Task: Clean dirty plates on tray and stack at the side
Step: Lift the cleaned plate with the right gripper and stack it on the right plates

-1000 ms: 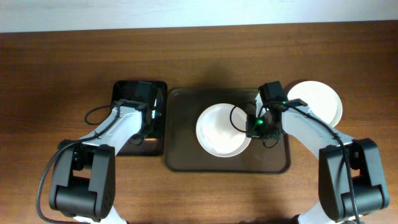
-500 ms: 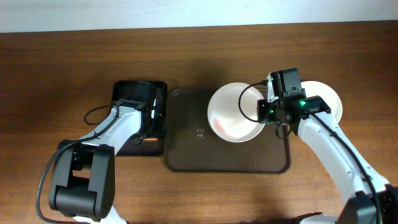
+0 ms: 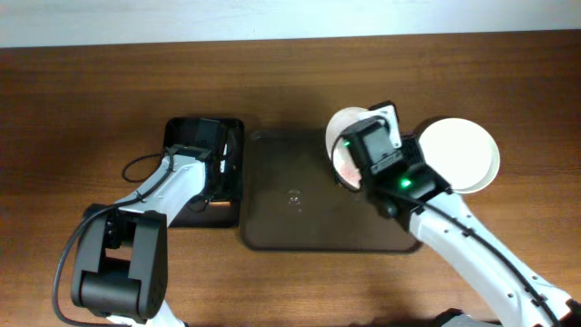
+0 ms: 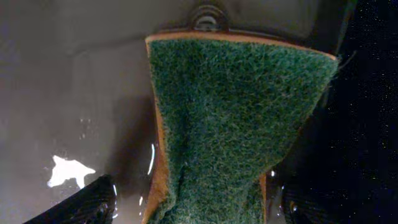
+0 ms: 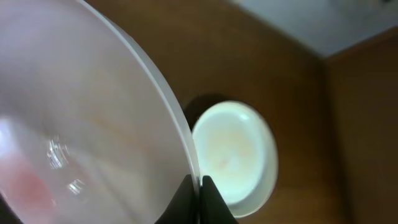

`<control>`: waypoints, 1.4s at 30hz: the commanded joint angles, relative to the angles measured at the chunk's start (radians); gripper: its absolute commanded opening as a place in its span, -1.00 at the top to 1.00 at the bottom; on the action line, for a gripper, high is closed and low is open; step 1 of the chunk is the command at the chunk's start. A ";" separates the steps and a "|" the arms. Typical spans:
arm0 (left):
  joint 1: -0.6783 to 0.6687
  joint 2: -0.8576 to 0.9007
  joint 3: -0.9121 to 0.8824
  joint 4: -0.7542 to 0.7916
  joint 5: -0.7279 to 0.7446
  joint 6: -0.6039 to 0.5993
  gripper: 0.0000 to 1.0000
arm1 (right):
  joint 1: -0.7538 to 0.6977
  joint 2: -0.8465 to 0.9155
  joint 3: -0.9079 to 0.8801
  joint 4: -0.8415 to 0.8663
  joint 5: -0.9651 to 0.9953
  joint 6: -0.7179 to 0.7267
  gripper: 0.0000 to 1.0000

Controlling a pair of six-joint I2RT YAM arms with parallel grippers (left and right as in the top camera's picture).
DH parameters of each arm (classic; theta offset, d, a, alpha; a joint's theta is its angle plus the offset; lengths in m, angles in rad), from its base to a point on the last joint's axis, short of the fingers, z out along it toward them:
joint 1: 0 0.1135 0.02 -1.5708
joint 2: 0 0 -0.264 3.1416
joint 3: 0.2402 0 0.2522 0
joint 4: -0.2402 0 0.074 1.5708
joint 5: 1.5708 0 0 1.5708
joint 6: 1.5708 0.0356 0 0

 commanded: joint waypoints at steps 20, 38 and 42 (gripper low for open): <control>0.000 -0.005 0.007 0.002 0.012 0.001 -0.64 | -0.005 -0.015 0.020 0.072 0.037 0.104 0.91; 0.000 -0.005 0.007 0.003 0.012 0.001 -0.64 | -0.876 0.175 0.019 0.002 -0.645 0.347 0.86; 0.000 -0.005 0.007 0.003 0.012 0.001 -0.64 | -0.945 0.232 0.019 0.019 -0.712 0.347 0.86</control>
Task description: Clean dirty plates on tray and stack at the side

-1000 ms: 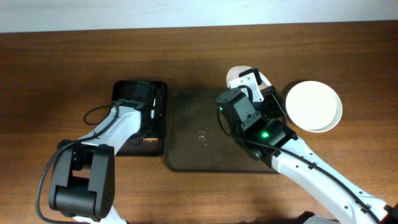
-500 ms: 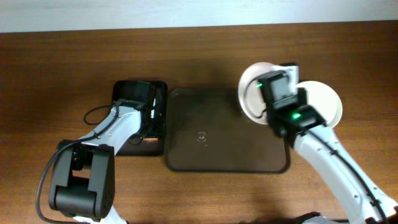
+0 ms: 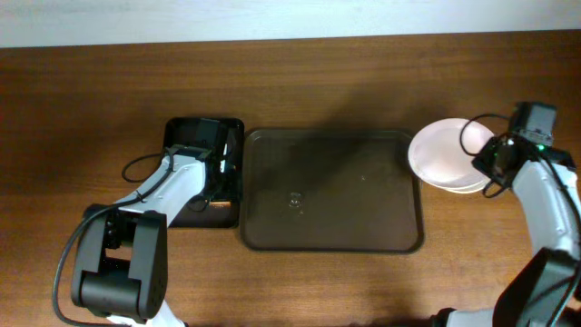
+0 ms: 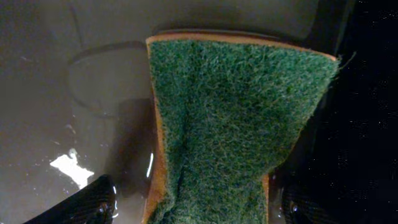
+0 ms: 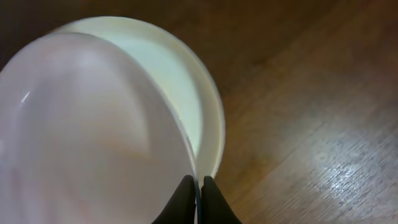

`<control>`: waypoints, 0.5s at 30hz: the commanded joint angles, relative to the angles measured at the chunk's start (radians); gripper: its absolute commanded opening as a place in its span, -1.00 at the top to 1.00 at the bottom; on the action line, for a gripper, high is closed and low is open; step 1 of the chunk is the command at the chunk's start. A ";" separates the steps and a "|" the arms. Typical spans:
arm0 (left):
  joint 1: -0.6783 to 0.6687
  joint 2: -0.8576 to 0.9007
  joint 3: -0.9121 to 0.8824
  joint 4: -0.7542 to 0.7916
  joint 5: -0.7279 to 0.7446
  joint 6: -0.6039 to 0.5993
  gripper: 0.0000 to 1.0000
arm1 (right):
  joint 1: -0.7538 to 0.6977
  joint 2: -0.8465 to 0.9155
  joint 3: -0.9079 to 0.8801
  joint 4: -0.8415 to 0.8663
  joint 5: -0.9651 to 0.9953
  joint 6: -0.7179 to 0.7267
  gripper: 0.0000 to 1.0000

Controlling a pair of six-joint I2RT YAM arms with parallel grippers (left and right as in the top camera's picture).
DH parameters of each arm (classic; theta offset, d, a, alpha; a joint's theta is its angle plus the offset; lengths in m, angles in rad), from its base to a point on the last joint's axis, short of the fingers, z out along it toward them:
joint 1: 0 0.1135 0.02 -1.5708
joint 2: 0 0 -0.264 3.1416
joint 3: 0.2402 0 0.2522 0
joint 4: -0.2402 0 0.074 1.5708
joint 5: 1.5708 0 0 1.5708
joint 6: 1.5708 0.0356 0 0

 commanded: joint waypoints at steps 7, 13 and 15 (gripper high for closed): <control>0.000 -0.006 0.009 0.003 0.011 0.002 -0.99 | -0.055 0.048 0.019 0.028 -0.307 -0.076 -0.25; 0.000 -0.066 0.057 0.003 0.005 0.001 -0.99 | 0.014 0.025 0.024 0.003 -0.550 -0.195 -0.37; 0.000 -0.098 0.084 0.003 0.005 0.002 -0.99 | 0.082 0.010 0.036 -0.023 -0.546 -0.237 -0.46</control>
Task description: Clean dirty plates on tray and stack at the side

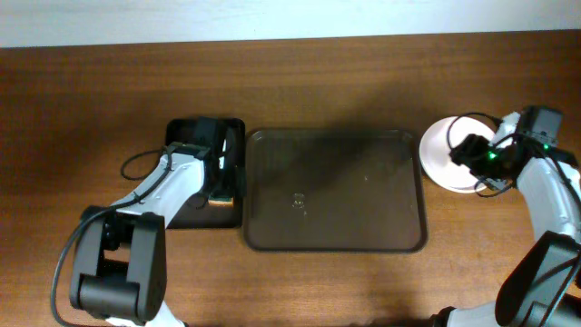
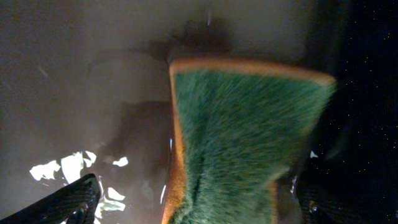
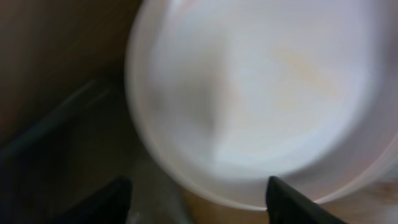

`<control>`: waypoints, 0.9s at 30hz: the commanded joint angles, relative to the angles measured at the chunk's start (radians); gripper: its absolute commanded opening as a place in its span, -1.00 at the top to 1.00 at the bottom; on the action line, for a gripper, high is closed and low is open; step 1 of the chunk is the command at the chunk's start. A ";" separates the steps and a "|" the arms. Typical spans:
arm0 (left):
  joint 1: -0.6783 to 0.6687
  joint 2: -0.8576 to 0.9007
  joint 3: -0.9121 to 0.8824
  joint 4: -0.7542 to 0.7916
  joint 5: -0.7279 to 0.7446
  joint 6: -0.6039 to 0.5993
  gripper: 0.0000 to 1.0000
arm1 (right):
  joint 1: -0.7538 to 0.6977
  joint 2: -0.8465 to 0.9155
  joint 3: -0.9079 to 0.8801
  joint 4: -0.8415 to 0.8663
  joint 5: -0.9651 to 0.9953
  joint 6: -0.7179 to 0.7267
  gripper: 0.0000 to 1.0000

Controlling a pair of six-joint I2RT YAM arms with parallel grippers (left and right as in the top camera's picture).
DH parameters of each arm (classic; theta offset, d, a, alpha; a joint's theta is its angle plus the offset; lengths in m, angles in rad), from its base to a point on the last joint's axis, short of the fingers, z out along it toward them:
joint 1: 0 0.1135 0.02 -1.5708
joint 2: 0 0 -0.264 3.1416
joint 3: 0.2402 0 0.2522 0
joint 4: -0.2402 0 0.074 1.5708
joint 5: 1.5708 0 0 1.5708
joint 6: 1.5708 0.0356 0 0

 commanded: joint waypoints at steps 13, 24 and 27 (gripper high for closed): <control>-0.002 -0.245 0.079 -0.149 0.008 -0.083 -0.99 | 0.476 -0.080 0.157 -0.330 0.135 -0.183 -0.97; -0.003 -0.661 -0.086 -0.169 0.012 -0.057 -0.99 | 0.489 -0.474 0.056 -0.335 0.160 -0.183 -0.97; -0.003 -0.829 -0.165 -0.151 0.011 -0.059 -0.99 | 0.489 -0.637 -0.016 -0.298 0.170 -0.184 -0.98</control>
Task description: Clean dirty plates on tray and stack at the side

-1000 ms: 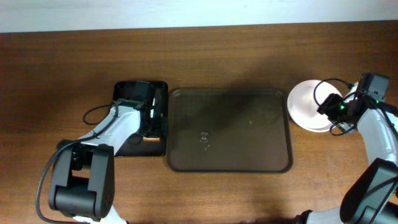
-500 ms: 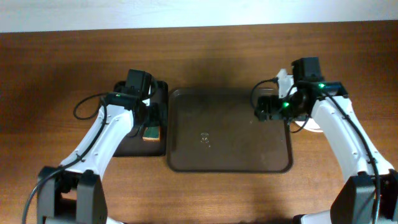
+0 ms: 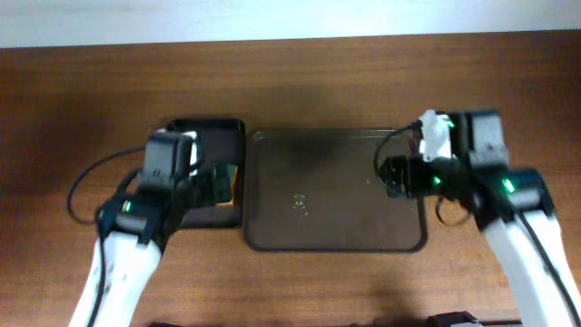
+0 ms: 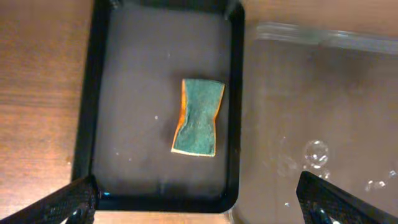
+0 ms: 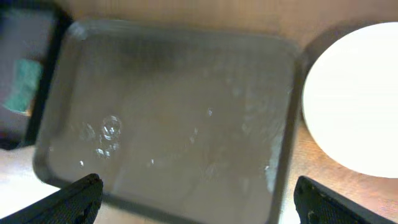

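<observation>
White plates (image 5: 357, 102) lie stacked on the wood just right of the brown tray (image 5: 186, 106), which is wet and holds no plates. In the overhead view my right arm hides the stack. My right gripper (image 5: 200, 202) hangs open high over the tray's right part. The green sponge (image 4: 199, 117) lies loose in the black tray (image 4: 235, 93) left of the brown tray (image 3: 327, 195). High above the sponge, my left gripper (image 4: 198, 205) is open and holds nothing.
The black tray (image 3: 204, 127) sits against the brown tray's left edge. Brown wooden table (image 3: 300, 82) runs all round, with a pale wall strip along the far edge. Water drops dot the brown tray.
Both grippers have risen. The left was low in the black tray with its open fingers beside the sponge; now it is high above it. The right has moved from close over the plates to above the tray.
My right gripper held a tilted plate over the tray's right end while the left pinched the sponge in the black tray. Then the plate was over the other plate beside the tray. Then both grippers were open, plate on the stack. Now both arms are raised.
</observation>
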`<control>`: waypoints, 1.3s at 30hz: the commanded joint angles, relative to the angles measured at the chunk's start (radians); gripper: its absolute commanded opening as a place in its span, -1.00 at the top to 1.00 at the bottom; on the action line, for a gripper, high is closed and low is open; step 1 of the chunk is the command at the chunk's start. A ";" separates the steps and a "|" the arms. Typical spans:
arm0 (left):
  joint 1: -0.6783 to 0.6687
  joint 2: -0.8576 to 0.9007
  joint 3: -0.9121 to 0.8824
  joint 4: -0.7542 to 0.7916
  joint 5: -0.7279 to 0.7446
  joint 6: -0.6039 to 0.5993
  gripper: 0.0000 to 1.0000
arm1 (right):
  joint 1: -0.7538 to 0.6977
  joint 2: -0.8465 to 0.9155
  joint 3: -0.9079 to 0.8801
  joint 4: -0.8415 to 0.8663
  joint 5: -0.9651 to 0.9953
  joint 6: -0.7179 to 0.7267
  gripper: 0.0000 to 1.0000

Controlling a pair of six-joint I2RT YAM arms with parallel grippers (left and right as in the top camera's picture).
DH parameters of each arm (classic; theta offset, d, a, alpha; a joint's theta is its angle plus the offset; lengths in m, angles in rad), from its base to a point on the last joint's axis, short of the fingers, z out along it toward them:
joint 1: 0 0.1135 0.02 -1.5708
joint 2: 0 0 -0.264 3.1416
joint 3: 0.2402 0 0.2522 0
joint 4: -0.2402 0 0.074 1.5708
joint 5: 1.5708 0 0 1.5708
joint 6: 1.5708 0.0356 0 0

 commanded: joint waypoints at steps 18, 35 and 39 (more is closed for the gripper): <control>0.000 -0.486 -0.141 -0.002 0.001 0.005 -0.99 | 0.008 -0.418 -0.124 -0.076 0.057 -0.011 -0.98; 0.000 -0.486 -0.141 -0.002 0.001 0.005 -0.99 | 0.008 -0.761 -0.275 0.145 0.152 -0.091 -0.97; 0.000 -0.486 -0.141 -0.002 0.001 0.005 -1.00 | 0.008 -0.959 -0.476 0.322 0.155 -0.089 -0.97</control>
